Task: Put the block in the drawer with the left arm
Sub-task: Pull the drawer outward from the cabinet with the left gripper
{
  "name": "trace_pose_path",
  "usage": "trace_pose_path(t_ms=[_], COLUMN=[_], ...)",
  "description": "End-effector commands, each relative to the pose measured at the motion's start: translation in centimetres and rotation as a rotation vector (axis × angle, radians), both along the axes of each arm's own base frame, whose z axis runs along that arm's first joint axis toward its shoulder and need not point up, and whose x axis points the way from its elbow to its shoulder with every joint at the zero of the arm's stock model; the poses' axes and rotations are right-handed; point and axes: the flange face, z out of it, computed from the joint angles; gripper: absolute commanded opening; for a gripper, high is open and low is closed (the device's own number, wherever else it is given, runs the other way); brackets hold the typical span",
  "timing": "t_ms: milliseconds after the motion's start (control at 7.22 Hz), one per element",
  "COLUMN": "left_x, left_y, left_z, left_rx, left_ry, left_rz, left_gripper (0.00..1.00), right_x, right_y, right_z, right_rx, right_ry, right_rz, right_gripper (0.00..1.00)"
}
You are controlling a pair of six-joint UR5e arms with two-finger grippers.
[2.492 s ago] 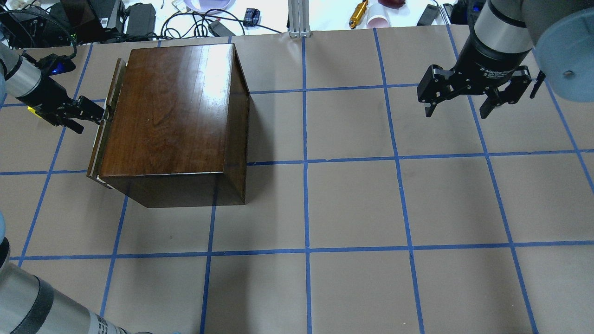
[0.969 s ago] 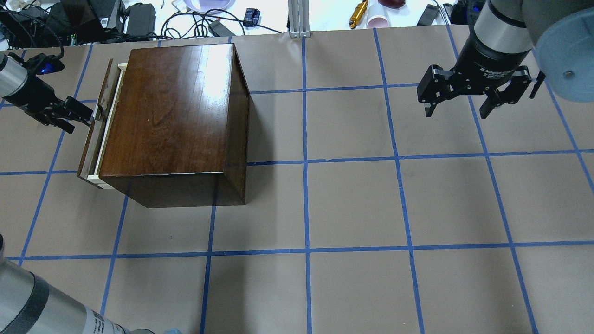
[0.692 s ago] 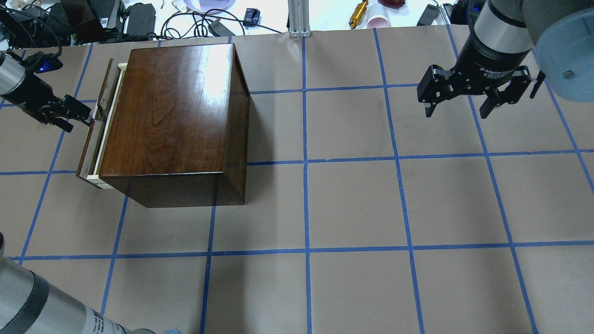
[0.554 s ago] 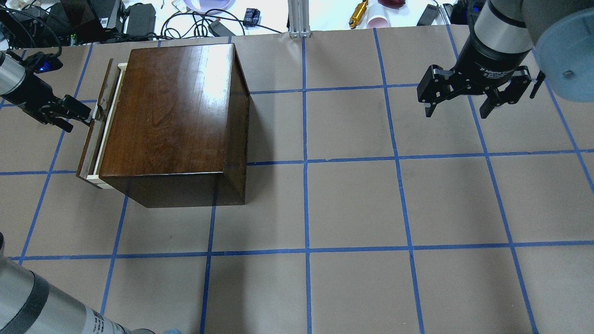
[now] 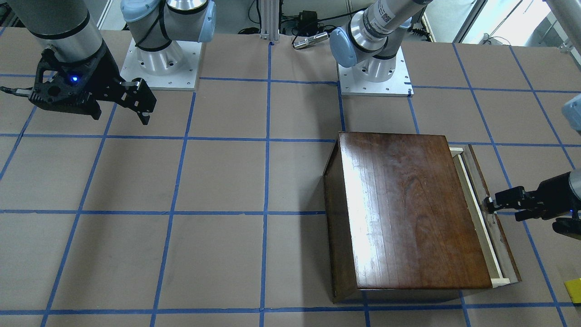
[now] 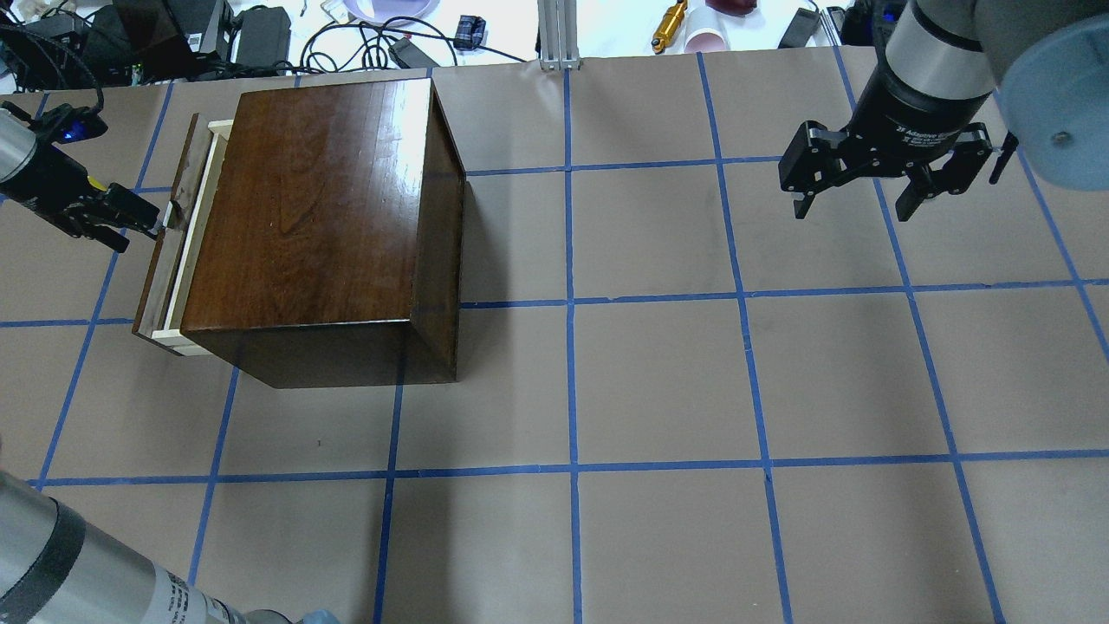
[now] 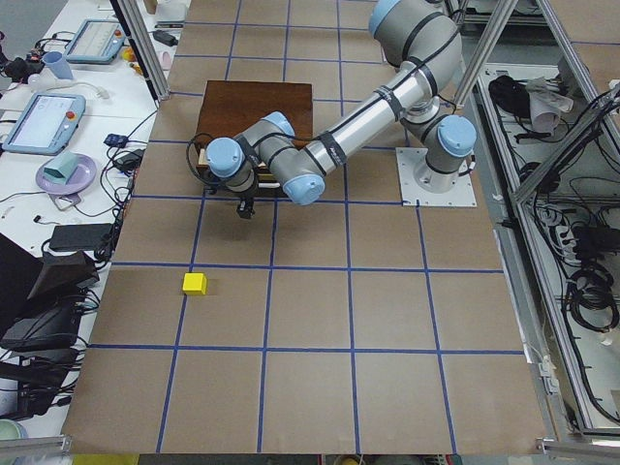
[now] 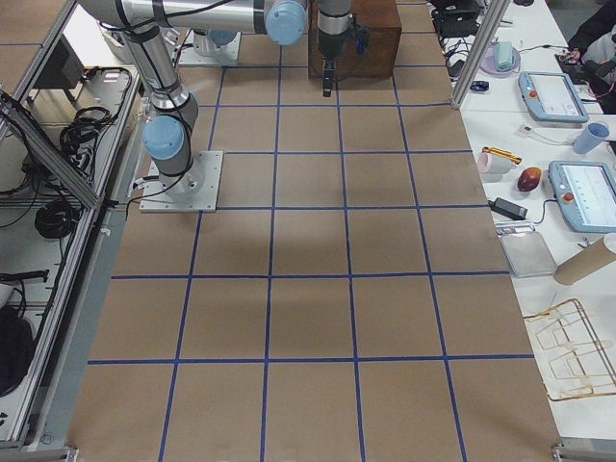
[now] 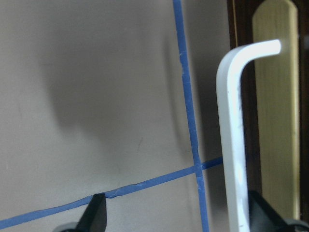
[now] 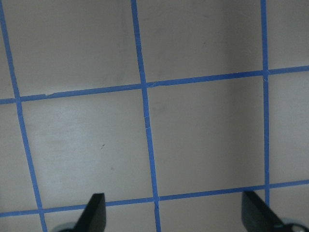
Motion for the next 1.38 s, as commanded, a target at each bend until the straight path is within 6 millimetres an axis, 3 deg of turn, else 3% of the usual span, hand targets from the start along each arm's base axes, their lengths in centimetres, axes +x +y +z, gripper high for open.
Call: trace_pose_path(t_ms=[0,1246], left_x=[0.4,2.4], left_y=[0.0,-1.3], left_z=[0.1,1.2], left_rx=[-0.005,-0.037], left_ry=[-0.001,-0.030], left_rz=[-0.001,-0.025], left_gripper=[1.00,1.00], right_x=[0.0,0.0], right_y=[0.0,0.0], right_z=[0.0,0.0], right_rx=[0.000,0.000], right_ry=[0.000,0.000], right_rz=[0.000,0.000], right_gripper=[1.00,1.00])
